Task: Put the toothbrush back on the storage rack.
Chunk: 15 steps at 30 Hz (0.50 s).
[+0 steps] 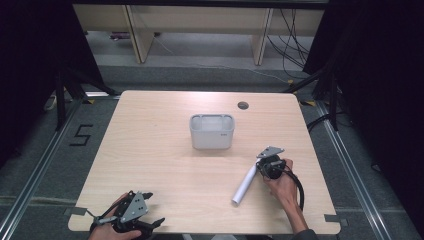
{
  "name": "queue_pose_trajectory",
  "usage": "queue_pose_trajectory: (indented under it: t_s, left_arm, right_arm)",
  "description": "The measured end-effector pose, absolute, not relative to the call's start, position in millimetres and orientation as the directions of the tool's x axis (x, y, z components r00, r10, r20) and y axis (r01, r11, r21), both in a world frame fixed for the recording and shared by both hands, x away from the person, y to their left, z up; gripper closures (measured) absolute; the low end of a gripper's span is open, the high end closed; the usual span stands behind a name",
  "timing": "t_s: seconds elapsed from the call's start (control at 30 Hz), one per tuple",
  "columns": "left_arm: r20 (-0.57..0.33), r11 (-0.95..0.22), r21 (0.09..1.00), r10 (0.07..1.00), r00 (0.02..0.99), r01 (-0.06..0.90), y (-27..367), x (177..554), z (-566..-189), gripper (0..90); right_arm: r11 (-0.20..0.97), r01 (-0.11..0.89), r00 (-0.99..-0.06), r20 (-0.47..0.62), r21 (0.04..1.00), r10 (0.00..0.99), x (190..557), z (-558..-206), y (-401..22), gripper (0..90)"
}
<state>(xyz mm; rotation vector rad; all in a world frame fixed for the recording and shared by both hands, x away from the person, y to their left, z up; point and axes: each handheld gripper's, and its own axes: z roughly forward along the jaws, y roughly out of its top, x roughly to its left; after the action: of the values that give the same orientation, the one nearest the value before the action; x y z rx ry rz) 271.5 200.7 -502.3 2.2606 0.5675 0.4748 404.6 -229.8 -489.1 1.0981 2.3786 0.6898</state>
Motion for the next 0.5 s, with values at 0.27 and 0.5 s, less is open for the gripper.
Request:
queue_pose_trajectory:
  t_s: [0.27, 0.5]
  left_arm:
    - [0.171, -0.637, 0.73, 0.521, 0.836, 0.248, 201.7, 271.6, -500.9, 14.8]
    - [0.168, -0.62, 0.745, 0.534, 0.829, 0.248, 200.8, 270.9, -502.1, 14.8]
  right_arm:
    - [0.585, 0.561, -0.609, -0.186, 0.586, 0.771, 415.1, -489.7, -215.0, 88.2]
    - [0.602, 0.551, -0.63, -0.185, 0.578, 0.754, 422.3, -491.9, -206.1, 86.3]
